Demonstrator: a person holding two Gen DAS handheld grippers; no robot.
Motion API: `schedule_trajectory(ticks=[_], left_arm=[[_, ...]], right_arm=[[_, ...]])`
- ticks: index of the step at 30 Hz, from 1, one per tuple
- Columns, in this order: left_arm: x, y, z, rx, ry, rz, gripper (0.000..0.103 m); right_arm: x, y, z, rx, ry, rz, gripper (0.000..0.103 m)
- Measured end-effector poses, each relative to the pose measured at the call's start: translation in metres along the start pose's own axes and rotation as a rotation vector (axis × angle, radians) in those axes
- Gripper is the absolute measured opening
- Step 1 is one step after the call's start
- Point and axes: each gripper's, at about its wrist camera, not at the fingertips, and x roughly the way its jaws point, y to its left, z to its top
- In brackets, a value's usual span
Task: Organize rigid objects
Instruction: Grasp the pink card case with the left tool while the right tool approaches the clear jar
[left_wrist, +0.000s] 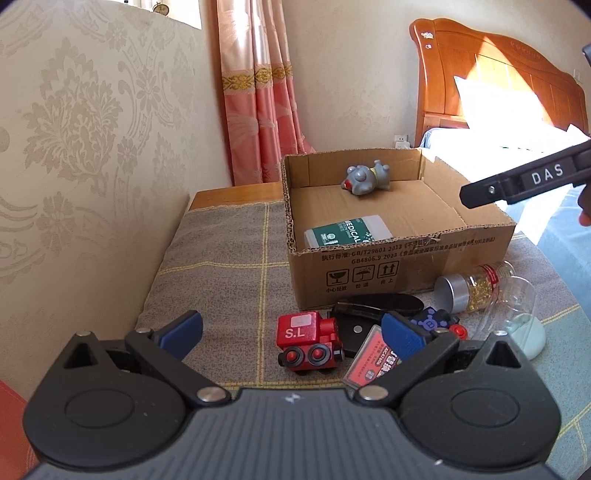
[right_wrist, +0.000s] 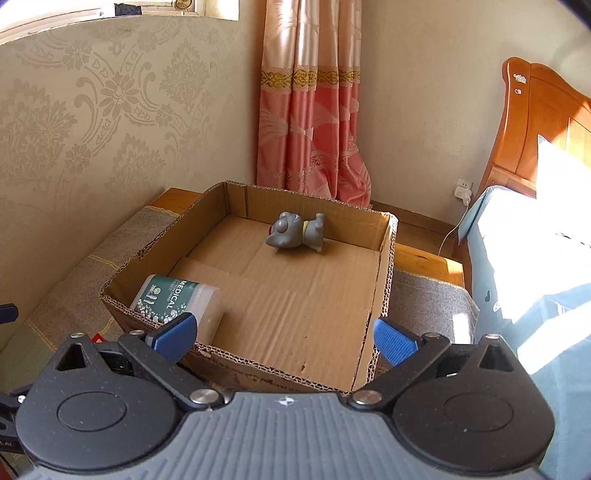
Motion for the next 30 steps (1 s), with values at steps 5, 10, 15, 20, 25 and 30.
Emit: schedule_trajectory(ticks=[5, 10, 15, 20, 25, 30], left_arm=[[0.001, -0.001, -0.009, 0.012, 0.028, -0.007, 0.102], [0.002, -0.006, -0.016, 0.033, 0.045, -0.036, 0.102], [0.008, -0.012, -0.025, 0.055, 0.071, -0.1, 0.102], [0.014, -0.019, -0.028, 0.058, 0.089, -0.178, 0.102], [0.028, -0.032, -0.012, 0.072, 0.083, -0.14, 0.102], [0.057, -0.039, 0.003, 0.06, 0.09, -0.048, 0.102]], right_arm=[[-0.015, 0.001, -0.039, 0.025, -0.003, 0.052, 0.103], [-0.026, 0.002, -0.078, 0.026, 0.016, 0.071, 0.103], [-0.032, -0.001, -0.112, 0.045, 0.055, 0.043, 0.103], [-0.033, -0.007, -0.128, 0.086, 0.063, 0.027, 0.103], [-0.036, -0.007, -0.131, 0.104, 0.047, 0.011, 0.103], [-0.038, -0.006, -0.131, 0.099, 0.043, 0.006, 0.103]])
